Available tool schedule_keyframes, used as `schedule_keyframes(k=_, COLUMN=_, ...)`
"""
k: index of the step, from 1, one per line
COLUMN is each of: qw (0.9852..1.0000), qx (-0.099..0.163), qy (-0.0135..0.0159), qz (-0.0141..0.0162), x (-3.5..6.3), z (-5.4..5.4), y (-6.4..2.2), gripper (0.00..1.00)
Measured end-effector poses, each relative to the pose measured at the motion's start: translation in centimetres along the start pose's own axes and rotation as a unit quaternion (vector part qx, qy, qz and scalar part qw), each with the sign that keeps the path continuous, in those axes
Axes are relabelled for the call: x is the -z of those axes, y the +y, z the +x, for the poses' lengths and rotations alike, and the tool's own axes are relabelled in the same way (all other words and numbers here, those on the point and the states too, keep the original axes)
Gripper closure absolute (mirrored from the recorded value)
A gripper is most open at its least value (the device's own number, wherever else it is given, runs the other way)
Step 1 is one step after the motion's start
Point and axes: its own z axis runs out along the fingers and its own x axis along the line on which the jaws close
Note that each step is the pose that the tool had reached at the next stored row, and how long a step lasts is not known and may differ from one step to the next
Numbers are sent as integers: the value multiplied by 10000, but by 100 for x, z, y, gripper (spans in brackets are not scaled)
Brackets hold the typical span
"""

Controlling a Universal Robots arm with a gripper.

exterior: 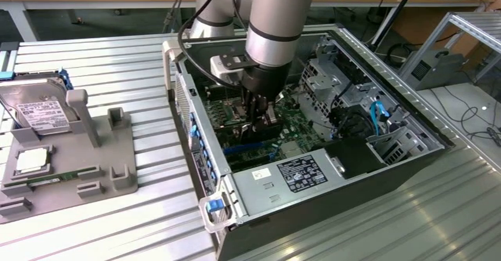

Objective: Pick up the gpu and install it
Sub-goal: 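Insert the gpu into the slot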

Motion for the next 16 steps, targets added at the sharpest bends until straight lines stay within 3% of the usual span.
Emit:
schedule_keyframes(k=3, qw=10000, qx=-1, qy=-35, qz=0, x=-3, z=-1, y=38, gripper=73)
schedule_keyframes(k=6, qw=10000, qx=-1, qy=-37, qz=0, x=-3, z=-1, y=38, gripper=73)
schedule_keyframes(k=7, qw=10000, qx=-1, qy=-73, qz=-1, x=-4, z=2, y=39, gripper=73)
schedule_keyframes(k=9, qw=9995, qx=-6, qy=-303, qz=-10, x=-2, z=13, y=39, gripper=73)
schedule_keyframes(k=10, qw=9994, qx=-7, qy=-340, qz=-10, x=-3, z=12, y=39, gripper=73)
schedule_keyframes(k=12, qw=9993, qx=-24, qy=-361, qz=-10, x=-4, z=20, y=38, gripper=73)
schedule_keyframes(k=16, qw=9993, qx=-86, qy=-360, qz=-10, x=-6, z=25, y=38, gripper=73)
